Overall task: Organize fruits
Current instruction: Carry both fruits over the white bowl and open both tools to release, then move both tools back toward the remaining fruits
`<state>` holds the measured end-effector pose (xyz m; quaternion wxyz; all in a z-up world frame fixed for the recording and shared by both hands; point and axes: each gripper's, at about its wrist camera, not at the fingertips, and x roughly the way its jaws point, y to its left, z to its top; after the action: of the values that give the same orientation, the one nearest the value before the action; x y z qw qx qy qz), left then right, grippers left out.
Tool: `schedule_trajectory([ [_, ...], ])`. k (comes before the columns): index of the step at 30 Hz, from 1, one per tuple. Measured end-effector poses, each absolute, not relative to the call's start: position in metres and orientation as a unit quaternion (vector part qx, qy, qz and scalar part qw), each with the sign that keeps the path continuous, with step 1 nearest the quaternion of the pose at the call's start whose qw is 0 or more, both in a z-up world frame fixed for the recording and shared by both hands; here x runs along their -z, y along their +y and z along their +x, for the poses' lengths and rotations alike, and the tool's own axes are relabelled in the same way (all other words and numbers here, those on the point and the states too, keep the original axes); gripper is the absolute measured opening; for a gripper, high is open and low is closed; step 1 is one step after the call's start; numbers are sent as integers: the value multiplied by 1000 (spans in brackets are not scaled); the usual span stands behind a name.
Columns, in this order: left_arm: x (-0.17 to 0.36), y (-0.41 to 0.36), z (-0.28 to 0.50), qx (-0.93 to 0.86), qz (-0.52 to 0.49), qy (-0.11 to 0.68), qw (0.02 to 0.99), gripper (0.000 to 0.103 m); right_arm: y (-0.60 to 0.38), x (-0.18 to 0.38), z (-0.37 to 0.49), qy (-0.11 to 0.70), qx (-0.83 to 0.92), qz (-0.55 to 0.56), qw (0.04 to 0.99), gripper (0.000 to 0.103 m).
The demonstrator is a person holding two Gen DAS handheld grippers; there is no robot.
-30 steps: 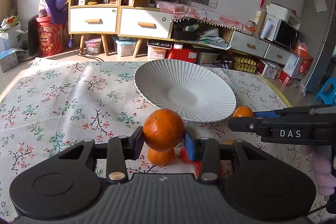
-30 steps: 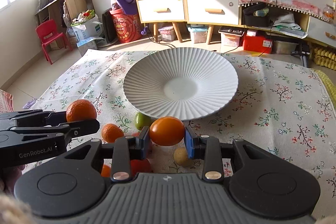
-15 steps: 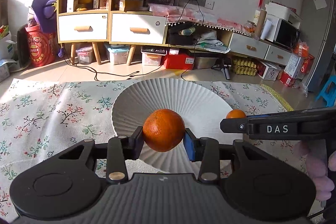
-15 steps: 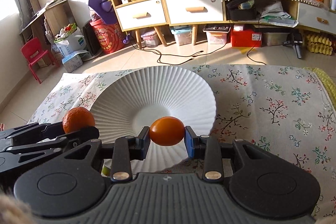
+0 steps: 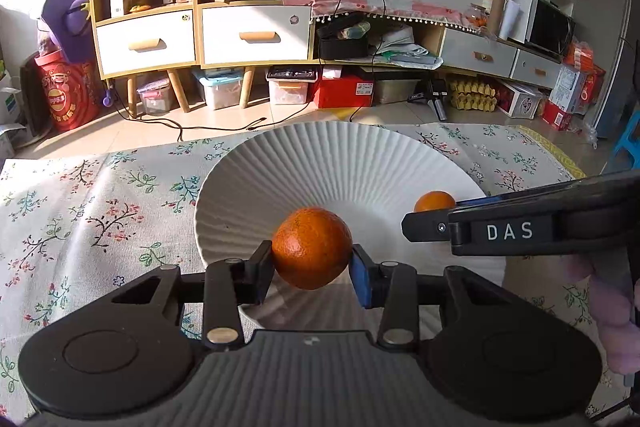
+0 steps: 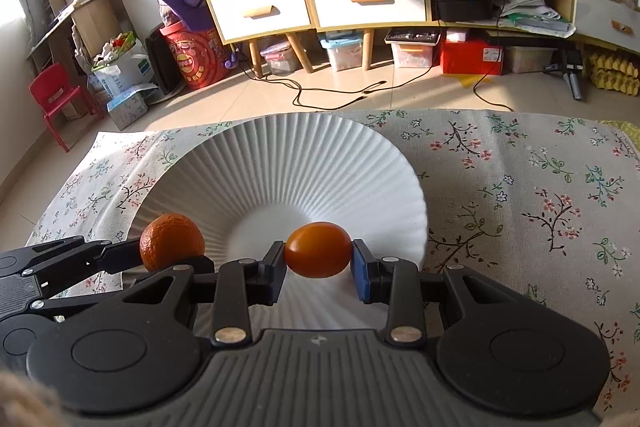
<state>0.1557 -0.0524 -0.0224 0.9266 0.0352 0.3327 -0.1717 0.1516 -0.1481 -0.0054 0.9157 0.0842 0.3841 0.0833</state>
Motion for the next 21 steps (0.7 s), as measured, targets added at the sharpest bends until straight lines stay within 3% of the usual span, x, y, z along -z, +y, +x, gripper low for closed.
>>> schedule_trajectory([
  [9,19,-55,159,178,44,334,924,37,-146,2,152,386,-86,74,915,35],
  [21,0,-42,137,179,48,332,925,76,-150,-15,131,374,-85,73,921,66],
])
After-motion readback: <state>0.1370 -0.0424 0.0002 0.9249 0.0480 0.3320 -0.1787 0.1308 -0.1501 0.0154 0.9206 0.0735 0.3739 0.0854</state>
